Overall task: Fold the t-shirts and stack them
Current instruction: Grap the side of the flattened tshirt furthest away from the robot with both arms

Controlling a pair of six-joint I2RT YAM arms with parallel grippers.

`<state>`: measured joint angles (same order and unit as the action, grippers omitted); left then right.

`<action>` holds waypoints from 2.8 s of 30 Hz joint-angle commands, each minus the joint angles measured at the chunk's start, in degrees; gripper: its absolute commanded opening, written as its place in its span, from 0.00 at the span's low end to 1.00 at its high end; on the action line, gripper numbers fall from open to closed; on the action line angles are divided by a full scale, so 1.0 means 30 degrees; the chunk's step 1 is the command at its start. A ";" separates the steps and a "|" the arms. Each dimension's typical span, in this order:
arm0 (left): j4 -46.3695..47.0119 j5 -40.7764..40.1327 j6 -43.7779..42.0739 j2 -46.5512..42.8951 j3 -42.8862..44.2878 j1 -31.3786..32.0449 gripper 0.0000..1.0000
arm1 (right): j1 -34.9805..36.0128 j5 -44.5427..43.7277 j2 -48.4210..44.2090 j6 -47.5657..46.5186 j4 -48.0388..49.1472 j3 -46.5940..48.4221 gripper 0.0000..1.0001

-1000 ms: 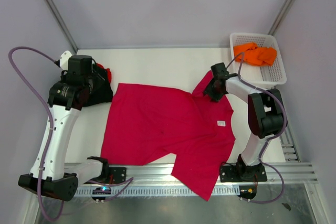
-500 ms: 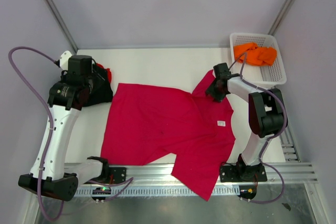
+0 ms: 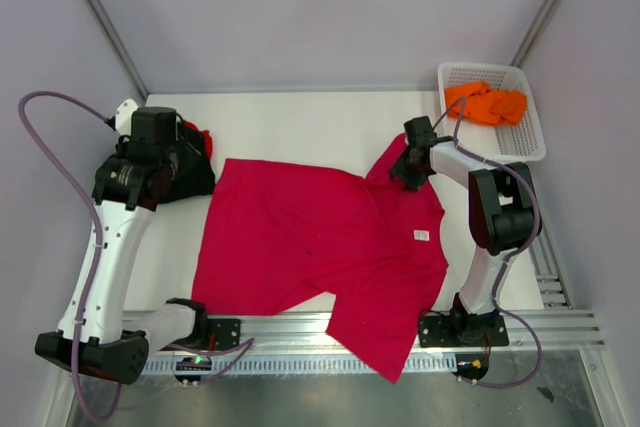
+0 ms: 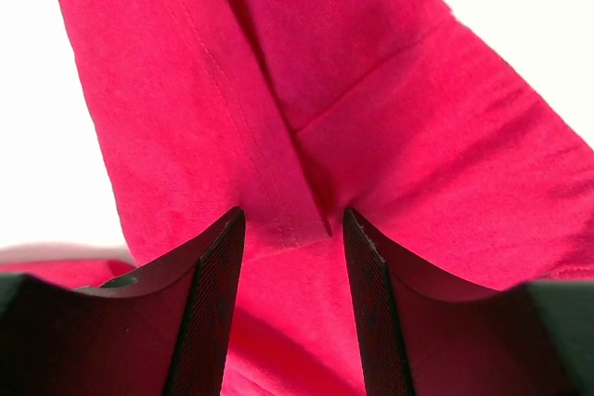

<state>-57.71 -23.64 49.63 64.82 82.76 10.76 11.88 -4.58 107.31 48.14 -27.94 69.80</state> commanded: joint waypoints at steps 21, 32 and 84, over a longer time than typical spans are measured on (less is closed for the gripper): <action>0.0283 -0.0119 0.0362 -0.0219 -0.0165 0.0045 0.40 | -0.0444 0.0413 0.0999 -0.0900 0.0437 0.1665 0.23; 0.1044 -0.0586 -0.0368 0.0716 -0.1307 0.0045 0.39 | -0.0502 0.0677 0.0911 -0.1251 0.1023 0.1577 0.08; -0.1534 0.0233 -0.0752 2.2163 1.2580 -0.0629 0.38 | -0.2612 0.0383 0.0998 -0.2629 -0.1437 0.6147 0.06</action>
<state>-57.98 -22.90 45.08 131.26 118.45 8.99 4.47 -2.07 110.30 40.75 -32.25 85.60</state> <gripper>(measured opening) 0.379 0.068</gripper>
